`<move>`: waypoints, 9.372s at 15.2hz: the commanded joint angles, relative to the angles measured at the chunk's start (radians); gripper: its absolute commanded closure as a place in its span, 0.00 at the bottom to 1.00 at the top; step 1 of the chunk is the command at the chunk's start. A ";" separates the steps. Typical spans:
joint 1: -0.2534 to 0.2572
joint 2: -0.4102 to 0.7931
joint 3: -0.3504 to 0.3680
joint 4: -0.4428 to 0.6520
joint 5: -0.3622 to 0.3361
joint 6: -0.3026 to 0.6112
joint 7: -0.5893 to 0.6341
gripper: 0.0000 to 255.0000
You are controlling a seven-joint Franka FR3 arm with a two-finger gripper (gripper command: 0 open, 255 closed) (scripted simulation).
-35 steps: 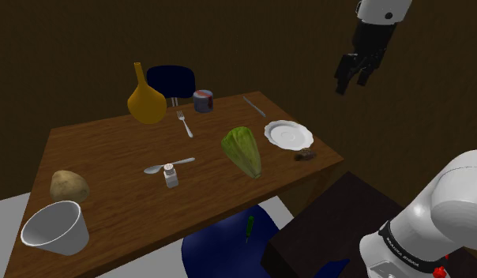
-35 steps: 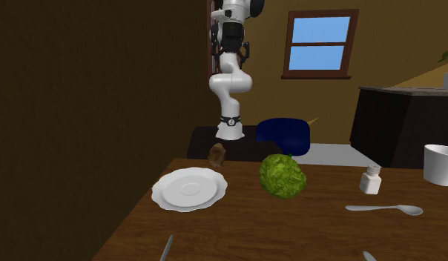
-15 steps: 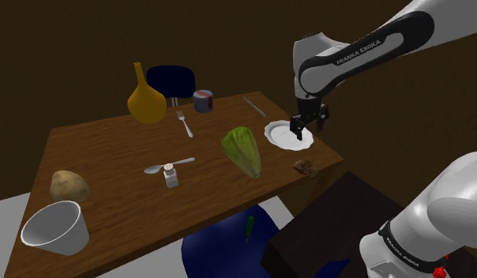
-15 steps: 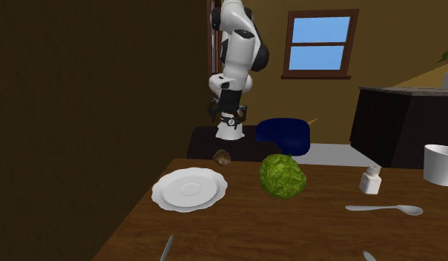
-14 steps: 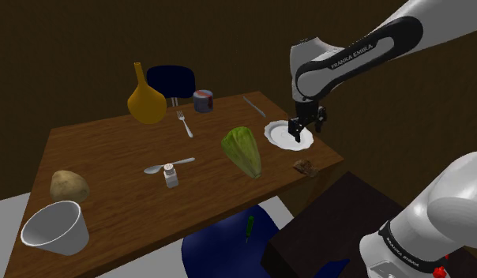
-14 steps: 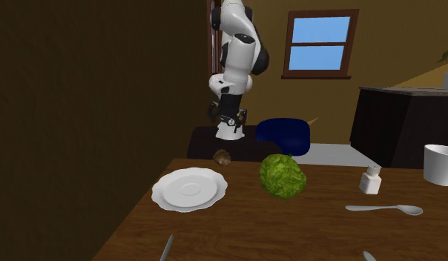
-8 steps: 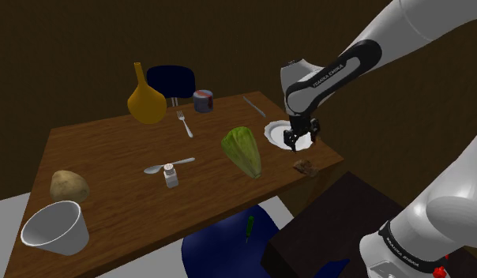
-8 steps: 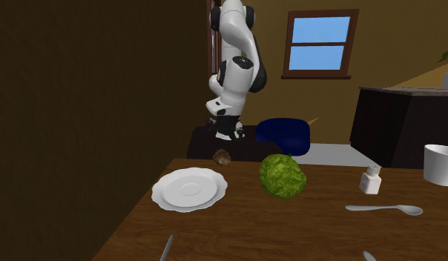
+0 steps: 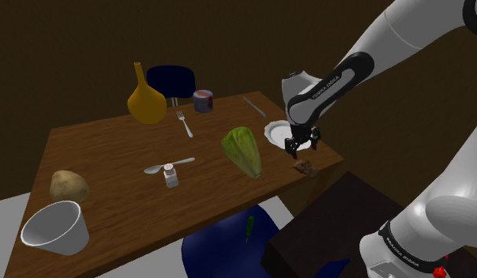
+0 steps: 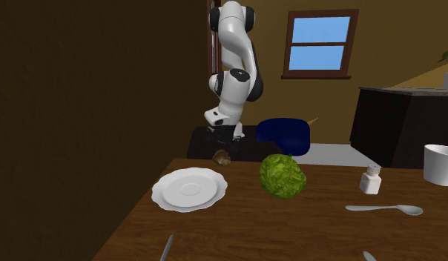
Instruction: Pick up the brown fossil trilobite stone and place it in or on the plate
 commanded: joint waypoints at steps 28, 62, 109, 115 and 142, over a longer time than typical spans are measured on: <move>0.049 -0.092 0.012 -0.289 -0.328 0.240 0.239 0.00; 0.060 -0.298 0.017 -0.309 -0.218 0.075 0.108 1.00; -0.267 0.103 -0.006 -0.016 0.222 0.609 -0.548 1.00; -0.269 0.111 -0.006 -0.012 0.223 0.612 -0.549 1.00; -0.284 0.102 0.014 -0.088 0.344 0.663 -0.485 0.00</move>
